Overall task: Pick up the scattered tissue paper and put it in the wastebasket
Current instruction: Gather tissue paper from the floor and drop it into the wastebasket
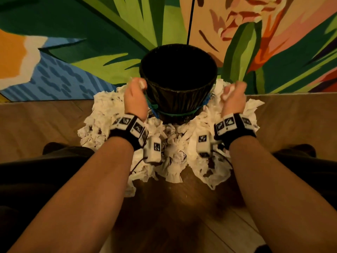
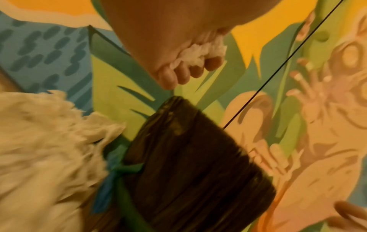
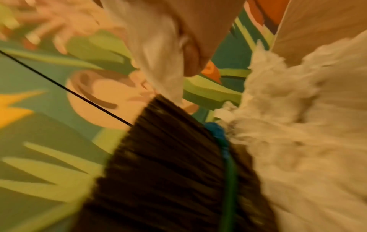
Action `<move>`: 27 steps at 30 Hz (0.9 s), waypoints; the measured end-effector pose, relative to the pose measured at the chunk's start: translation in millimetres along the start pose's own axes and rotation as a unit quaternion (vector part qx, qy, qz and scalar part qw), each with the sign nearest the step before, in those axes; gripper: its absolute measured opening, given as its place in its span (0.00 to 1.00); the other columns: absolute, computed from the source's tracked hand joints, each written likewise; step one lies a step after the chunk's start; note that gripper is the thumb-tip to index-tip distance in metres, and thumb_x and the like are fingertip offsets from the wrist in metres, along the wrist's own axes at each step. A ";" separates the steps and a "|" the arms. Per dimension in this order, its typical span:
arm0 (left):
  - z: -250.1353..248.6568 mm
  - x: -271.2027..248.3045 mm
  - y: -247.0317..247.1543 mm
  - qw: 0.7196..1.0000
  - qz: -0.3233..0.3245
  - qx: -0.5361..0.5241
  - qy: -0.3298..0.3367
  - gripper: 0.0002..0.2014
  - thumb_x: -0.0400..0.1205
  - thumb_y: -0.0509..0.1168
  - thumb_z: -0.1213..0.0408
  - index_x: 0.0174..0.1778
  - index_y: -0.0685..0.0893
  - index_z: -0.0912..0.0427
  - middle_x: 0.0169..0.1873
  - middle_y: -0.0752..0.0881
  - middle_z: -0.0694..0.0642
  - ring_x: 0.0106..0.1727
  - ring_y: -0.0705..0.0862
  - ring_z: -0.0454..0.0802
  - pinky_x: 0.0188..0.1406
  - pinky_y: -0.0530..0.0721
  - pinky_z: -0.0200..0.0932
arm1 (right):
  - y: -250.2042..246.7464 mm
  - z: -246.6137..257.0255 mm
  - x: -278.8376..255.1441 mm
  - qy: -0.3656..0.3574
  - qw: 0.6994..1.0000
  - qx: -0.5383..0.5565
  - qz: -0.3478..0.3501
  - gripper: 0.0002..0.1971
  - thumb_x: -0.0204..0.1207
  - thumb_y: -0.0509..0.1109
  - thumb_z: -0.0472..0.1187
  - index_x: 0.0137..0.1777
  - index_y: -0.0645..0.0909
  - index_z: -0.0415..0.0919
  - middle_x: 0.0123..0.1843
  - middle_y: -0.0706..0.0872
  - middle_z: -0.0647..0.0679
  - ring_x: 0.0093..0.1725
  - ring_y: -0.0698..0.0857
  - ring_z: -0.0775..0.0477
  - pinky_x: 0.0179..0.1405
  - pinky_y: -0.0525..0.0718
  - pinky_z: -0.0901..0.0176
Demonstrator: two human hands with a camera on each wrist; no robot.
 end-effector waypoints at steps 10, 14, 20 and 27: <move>-49.5 45.6 48.3 0.964 0.162 0.199 0.073 0.29 0.83 0.65 0.63 0.80 0.65 0.43 0.75 0.76 0.47 0.77 0.73 0.51 0.79 0.62 0.65 | 64.8 62.1 3.7 -0.214 0.960 -0.112 0.139 0.23 0.78 0.63 0.26 0.70 0.80 0.42 0.64 0.85 0.49 0.61 0.82 0.57 0.58 0.79 0.75; -39.7 44.6 46.0 0.969 0.135 0.192 0.076 0.29 0.83 0.66 0.61 0.81 0.66 0.45 0.78 0.70 0.50 0.82 0.65 0.53 0.79 0.61 0.66 | 63.7 44.6 6.9 -0.200 0.935 -0.216 0.198 0.38 0.74 0.69 0.28 0.83 0.64 0.48 0.78 0.75 0.46 0.76 0.74 0.54 0.68 0.75 0.71; 0.4 35.3 0.8 0.989 -0.108 0.079 0.066 0.05 0.85 0.56 0.57 0.50 0.77 0.49 0.47 0.83 0.46 0.53 0.81 0.52 0.57 0.81 0.56 | 17.9 22.9 18.3 -0.188 0.978 -0.085 -0.011 0.15 0.75 0.66 0.32 0.59 0.75 0.49 0.49 0.81 0.55 0.47 0.81 0.61 0.44 0.76 0.80; 82.7 -27.0 -31.0 0.986 0.043 0.152 -0.057 0.20 0.90 0.50 0.49 0.41 0.78 0.57 0.35 0.84 0.59 0.36 0.81 0.56 0.39 0.79 0.51 | -22.8 -71.5 -6.3 0.237 0.969 -0.064 -0.027 0.14 0.84 0.59 0.51 0.41 0.74 0.44 0.39 0.78 0.47 0.36 0.76 0.45 0.34 0.74 0.55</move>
Point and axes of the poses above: each hand's wrist, its own x-axis towards the middle knuckle, its own y-axis out of the palm, z = x × y, the point moved 1 cm from there along x, towards the middle knuckle
